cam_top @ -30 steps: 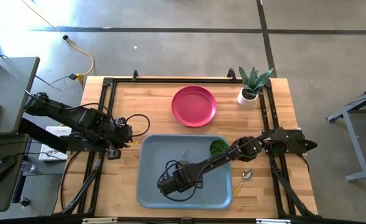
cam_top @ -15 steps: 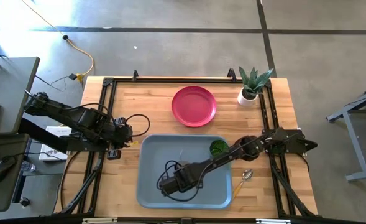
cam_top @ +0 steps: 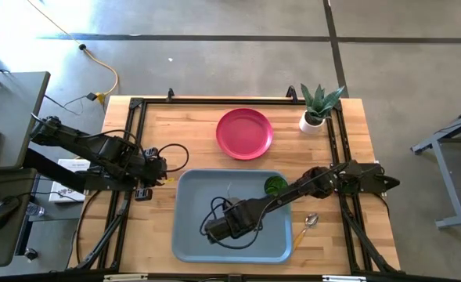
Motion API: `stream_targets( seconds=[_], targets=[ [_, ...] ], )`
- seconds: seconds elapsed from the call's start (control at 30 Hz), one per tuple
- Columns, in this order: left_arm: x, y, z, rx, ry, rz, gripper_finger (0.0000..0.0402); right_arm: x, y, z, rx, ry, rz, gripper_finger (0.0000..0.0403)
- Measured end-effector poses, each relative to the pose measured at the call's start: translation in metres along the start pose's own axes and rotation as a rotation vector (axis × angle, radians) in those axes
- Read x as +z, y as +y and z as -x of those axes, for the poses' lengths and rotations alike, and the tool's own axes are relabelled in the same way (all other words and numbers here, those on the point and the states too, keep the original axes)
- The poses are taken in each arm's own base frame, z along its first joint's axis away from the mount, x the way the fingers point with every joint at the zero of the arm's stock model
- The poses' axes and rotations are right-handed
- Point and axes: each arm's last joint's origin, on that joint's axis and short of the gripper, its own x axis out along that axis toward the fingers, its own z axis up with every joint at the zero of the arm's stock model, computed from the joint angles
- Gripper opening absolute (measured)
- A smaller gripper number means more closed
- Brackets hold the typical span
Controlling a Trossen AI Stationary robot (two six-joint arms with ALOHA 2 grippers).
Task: Pick and place plate/cup/fork/spoon on tray
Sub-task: Put the orange fork on the blue serving tray to the bottom left of the green glass
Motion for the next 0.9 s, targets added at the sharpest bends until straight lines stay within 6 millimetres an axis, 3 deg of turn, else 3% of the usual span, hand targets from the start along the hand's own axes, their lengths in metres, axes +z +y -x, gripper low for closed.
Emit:
stream_targets(
  seconds=[0.33,0.6,0.9],
  targets=[
    [0.000,0.000,0.000,0.001,0.001,0.000,0.0076,-0.003,-0.003,0.022,0.034,0.016,0.036,0.0029],
    [0.000,0.000,0.000,0.001,0.001,0.016,0.0076,0.002,-0.006,0.046,0.083,-0.079,0.099,0.0028],
    [0.001,0.002,0.000,0.064,-0.024,0.062,0.0076,0.011,-0.026,0.068,-0.064,-0.090,0.218,0.0029]
  ],
)
